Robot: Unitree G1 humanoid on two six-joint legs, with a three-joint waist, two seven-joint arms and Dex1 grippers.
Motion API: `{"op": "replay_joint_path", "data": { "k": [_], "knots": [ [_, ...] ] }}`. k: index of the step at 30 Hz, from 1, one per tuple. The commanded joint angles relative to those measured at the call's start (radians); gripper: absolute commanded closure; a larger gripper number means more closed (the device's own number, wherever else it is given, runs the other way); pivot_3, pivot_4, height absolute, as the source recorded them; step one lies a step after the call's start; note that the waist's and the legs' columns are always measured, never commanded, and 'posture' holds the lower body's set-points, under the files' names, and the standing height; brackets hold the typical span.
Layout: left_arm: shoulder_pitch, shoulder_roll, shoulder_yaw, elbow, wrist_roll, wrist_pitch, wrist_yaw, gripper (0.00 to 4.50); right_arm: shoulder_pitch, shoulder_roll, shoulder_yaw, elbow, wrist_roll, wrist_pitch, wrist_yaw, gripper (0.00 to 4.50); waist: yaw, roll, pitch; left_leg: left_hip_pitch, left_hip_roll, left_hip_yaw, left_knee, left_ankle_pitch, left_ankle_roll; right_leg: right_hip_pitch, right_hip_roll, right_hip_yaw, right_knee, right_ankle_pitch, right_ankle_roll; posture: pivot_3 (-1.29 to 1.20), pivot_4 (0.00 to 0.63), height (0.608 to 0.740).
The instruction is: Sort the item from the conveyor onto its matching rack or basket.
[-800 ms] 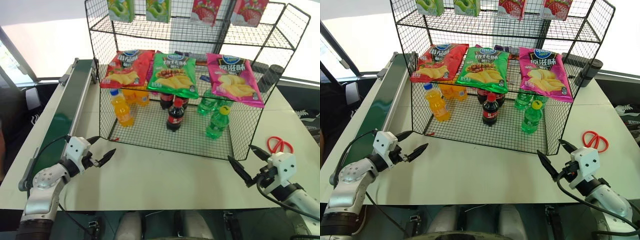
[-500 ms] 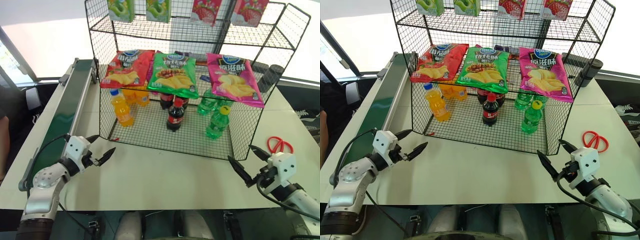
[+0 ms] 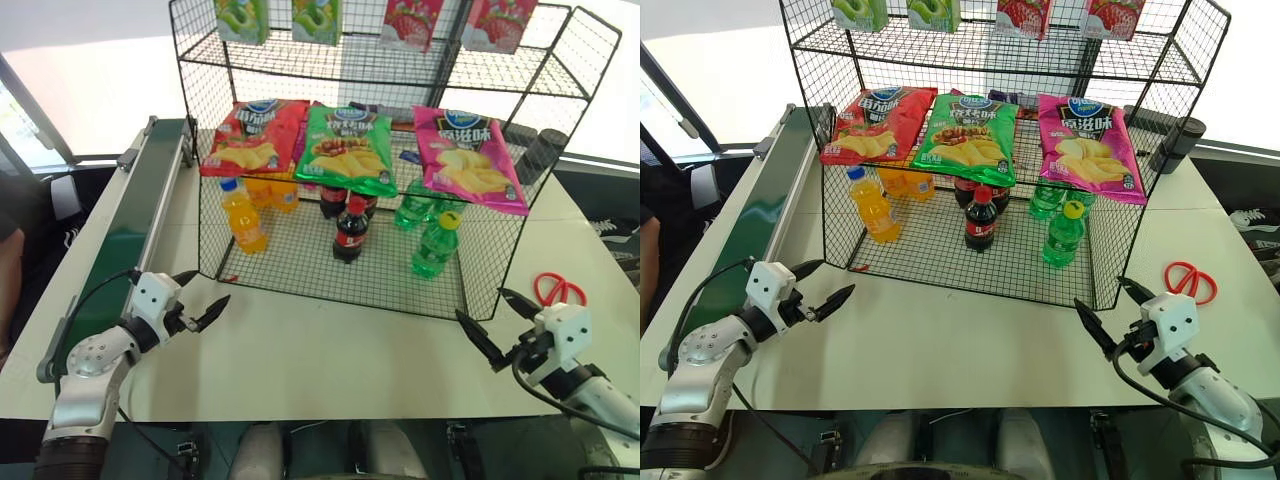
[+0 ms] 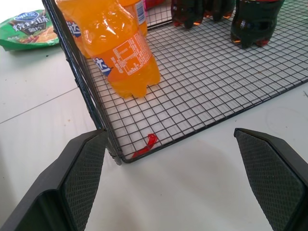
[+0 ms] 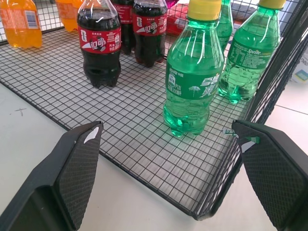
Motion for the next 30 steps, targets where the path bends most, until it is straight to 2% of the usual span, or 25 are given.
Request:
{"op": "replay_joint_path", "data": {
  "k": [1, 25, 30],
  "knots": [
    [0.000, 0.002, 0.021, -0.016, -0.002, -0.025, 0.003, 0.00, -0.001, 0.005, -0.007, -0.018, 0.005, -0.010, -0.003, 0.04, 0.000, 0.000, 0.000, 0.000, 0.000, 0.000, 0.000, 0.000, 0.000, 0.000, 0.000, 0.000, 0.000, 0.000, 0.000, 0.00, 0.150, 0.740],
    [-0.058, -0.002, 0.004, 0.036, 0.012, -0.046, 0.000, 0.00, -0.043, -0.001, 0.004, -0.006, -0.001, -0.003, -0.014, 0.04, 0.000, 0.000, 0.000, 0.000, 0.000, 0.000, 0.000, 0.000, 0.000, 0.000, -0.001, 0.000, -0.001, 0.000, 0.000, 0.00, 0.150, 0.740],
    [-0.026, -0.006, 0.009, 0.017, 0.010, -0.056, -0.001, 0.00, -0.054, 0.001, 0.019, -0.014, -0.007, 0.003, -0.016, 0.04, -0.001, 0.000, 0.000, 0.000, 0.000, 0.000, 0.000, 0.000, 0.000, 0.000, -0.001, 0.000, -0.001, 0.000, 0.000, 0.00, 0.150, 0.740]
  ]
}}
